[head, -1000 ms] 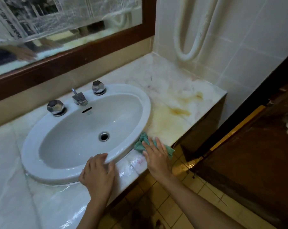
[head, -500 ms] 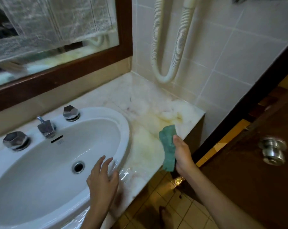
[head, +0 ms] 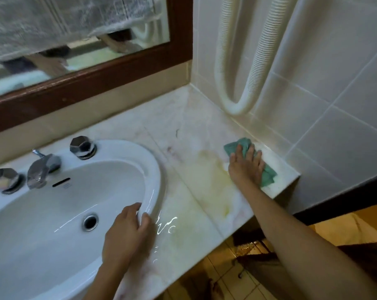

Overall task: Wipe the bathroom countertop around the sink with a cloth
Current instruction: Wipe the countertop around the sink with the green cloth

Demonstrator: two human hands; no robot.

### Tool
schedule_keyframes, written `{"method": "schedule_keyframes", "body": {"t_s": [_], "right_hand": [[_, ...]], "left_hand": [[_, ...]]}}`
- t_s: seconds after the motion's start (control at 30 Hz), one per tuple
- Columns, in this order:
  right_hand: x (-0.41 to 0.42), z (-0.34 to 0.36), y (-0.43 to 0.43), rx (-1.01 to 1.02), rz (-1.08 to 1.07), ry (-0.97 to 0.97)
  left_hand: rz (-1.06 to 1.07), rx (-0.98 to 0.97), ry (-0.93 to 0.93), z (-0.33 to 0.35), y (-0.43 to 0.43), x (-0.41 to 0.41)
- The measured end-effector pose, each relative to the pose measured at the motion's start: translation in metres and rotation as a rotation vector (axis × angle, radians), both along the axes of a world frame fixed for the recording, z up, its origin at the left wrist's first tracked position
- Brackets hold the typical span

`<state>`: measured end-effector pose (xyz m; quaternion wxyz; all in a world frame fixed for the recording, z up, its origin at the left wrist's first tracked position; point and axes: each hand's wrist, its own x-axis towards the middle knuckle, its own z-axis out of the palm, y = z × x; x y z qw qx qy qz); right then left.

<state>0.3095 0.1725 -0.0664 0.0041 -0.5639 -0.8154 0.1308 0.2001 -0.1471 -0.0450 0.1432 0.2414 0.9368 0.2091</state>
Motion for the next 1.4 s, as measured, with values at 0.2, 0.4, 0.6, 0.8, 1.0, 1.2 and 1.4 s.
{"method": "schedule_keyframes", "body": {"t_s": [0.2,0.4,0.6,0.8,1.0,1.2,1.4], "right_hand": [[-0.065,-0.001,-0.005,-0.041,0.314,-0.036],[-0.05,-0.006,-0.086,-0.009,0.618,0.013],[-0.044,-0.006,-0.038,-0.002,0.519,-0.024],[-0.125,-0.007,0.025,-0.058,0.481,-0.051],[-0.148,-0.009,-0.02,-0.037,0.67,-0.026],[-0.034,-0.008,-0.118,-0.003,0.825,0.078],[0.019,-0.008,-0.053,0.037,0.676,-0.006]], "left_hand": [[0.049,0.03,-0.043,0.001,0.002,-0.002],[0.064,0.079,-0.095,0.006,-0.001,-0.003],[0.031,0.074,-0.082,-0.003,-0.003,-0.007],[0.004,0.077,-0.068,-0.005,-0.004,-0.008],[0.007,0.088,-0.069,-0.006,-0.006,-0.008],[0.018,0.094,-0.096,-0.002,-0.006,-0.007],[0.013,0.091,-0.077,-0.002,-0.005,-0.006]]}}
